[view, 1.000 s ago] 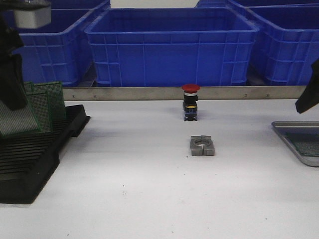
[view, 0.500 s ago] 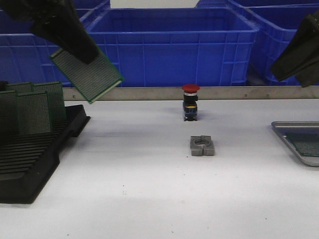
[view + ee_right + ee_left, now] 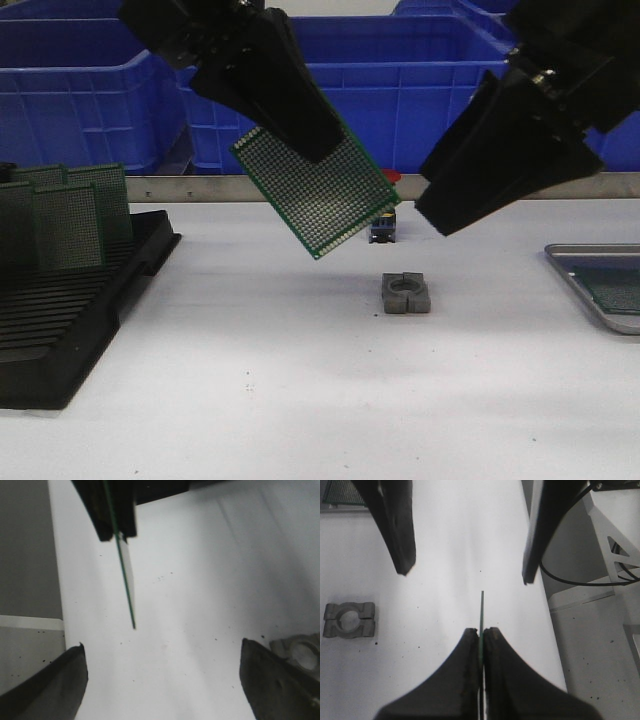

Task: Place circuit board on tray
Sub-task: 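Grasp the second board with the right gripper and release the left gripper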

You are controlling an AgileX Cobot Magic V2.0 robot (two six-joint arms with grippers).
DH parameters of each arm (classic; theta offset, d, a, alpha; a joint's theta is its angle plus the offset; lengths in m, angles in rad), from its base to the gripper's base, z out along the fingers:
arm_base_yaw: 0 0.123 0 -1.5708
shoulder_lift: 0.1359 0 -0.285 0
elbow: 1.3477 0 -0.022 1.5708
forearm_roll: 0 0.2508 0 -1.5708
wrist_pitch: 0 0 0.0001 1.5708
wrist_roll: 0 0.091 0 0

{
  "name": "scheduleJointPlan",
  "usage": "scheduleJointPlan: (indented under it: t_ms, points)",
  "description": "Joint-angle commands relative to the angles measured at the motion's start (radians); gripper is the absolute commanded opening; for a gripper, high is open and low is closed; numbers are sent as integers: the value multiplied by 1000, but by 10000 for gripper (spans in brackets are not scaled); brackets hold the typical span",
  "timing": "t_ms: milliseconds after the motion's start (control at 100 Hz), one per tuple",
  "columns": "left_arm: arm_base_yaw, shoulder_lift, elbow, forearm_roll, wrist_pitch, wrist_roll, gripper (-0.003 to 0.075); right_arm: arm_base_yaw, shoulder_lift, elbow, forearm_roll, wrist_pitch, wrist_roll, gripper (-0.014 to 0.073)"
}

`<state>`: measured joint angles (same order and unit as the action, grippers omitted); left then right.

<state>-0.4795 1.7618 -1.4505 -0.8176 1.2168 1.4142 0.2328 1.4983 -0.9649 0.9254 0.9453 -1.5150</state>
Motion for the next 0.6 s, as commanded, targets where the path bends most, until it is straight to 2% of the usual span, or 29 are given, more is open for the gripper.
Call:
scheduleJointPlan:
  t_ms: [0, 220, 320, 390, 590]
  points:
    - [-11, -44, -31, -89, 39, -6, -20, 33, -40, -29, 52, 15, -15, 633]
    - [-11, -44, -31, -159, 39, -6, -20, 99, -6, -29, 213, -83, -15, 633]
    - [-11, -44, -31, -165, 39, -6, -20, 100, 12, -29, 231, -82, -15, 609]
    - [-11, -44, -31, -165, 39, -6, -20, 100, 21, -28, 229, -70, -15, 520]
    - [-11, -44, -31, -165, 39, -6, -20, 100, 28, -28, 229, -48, -15, 93]
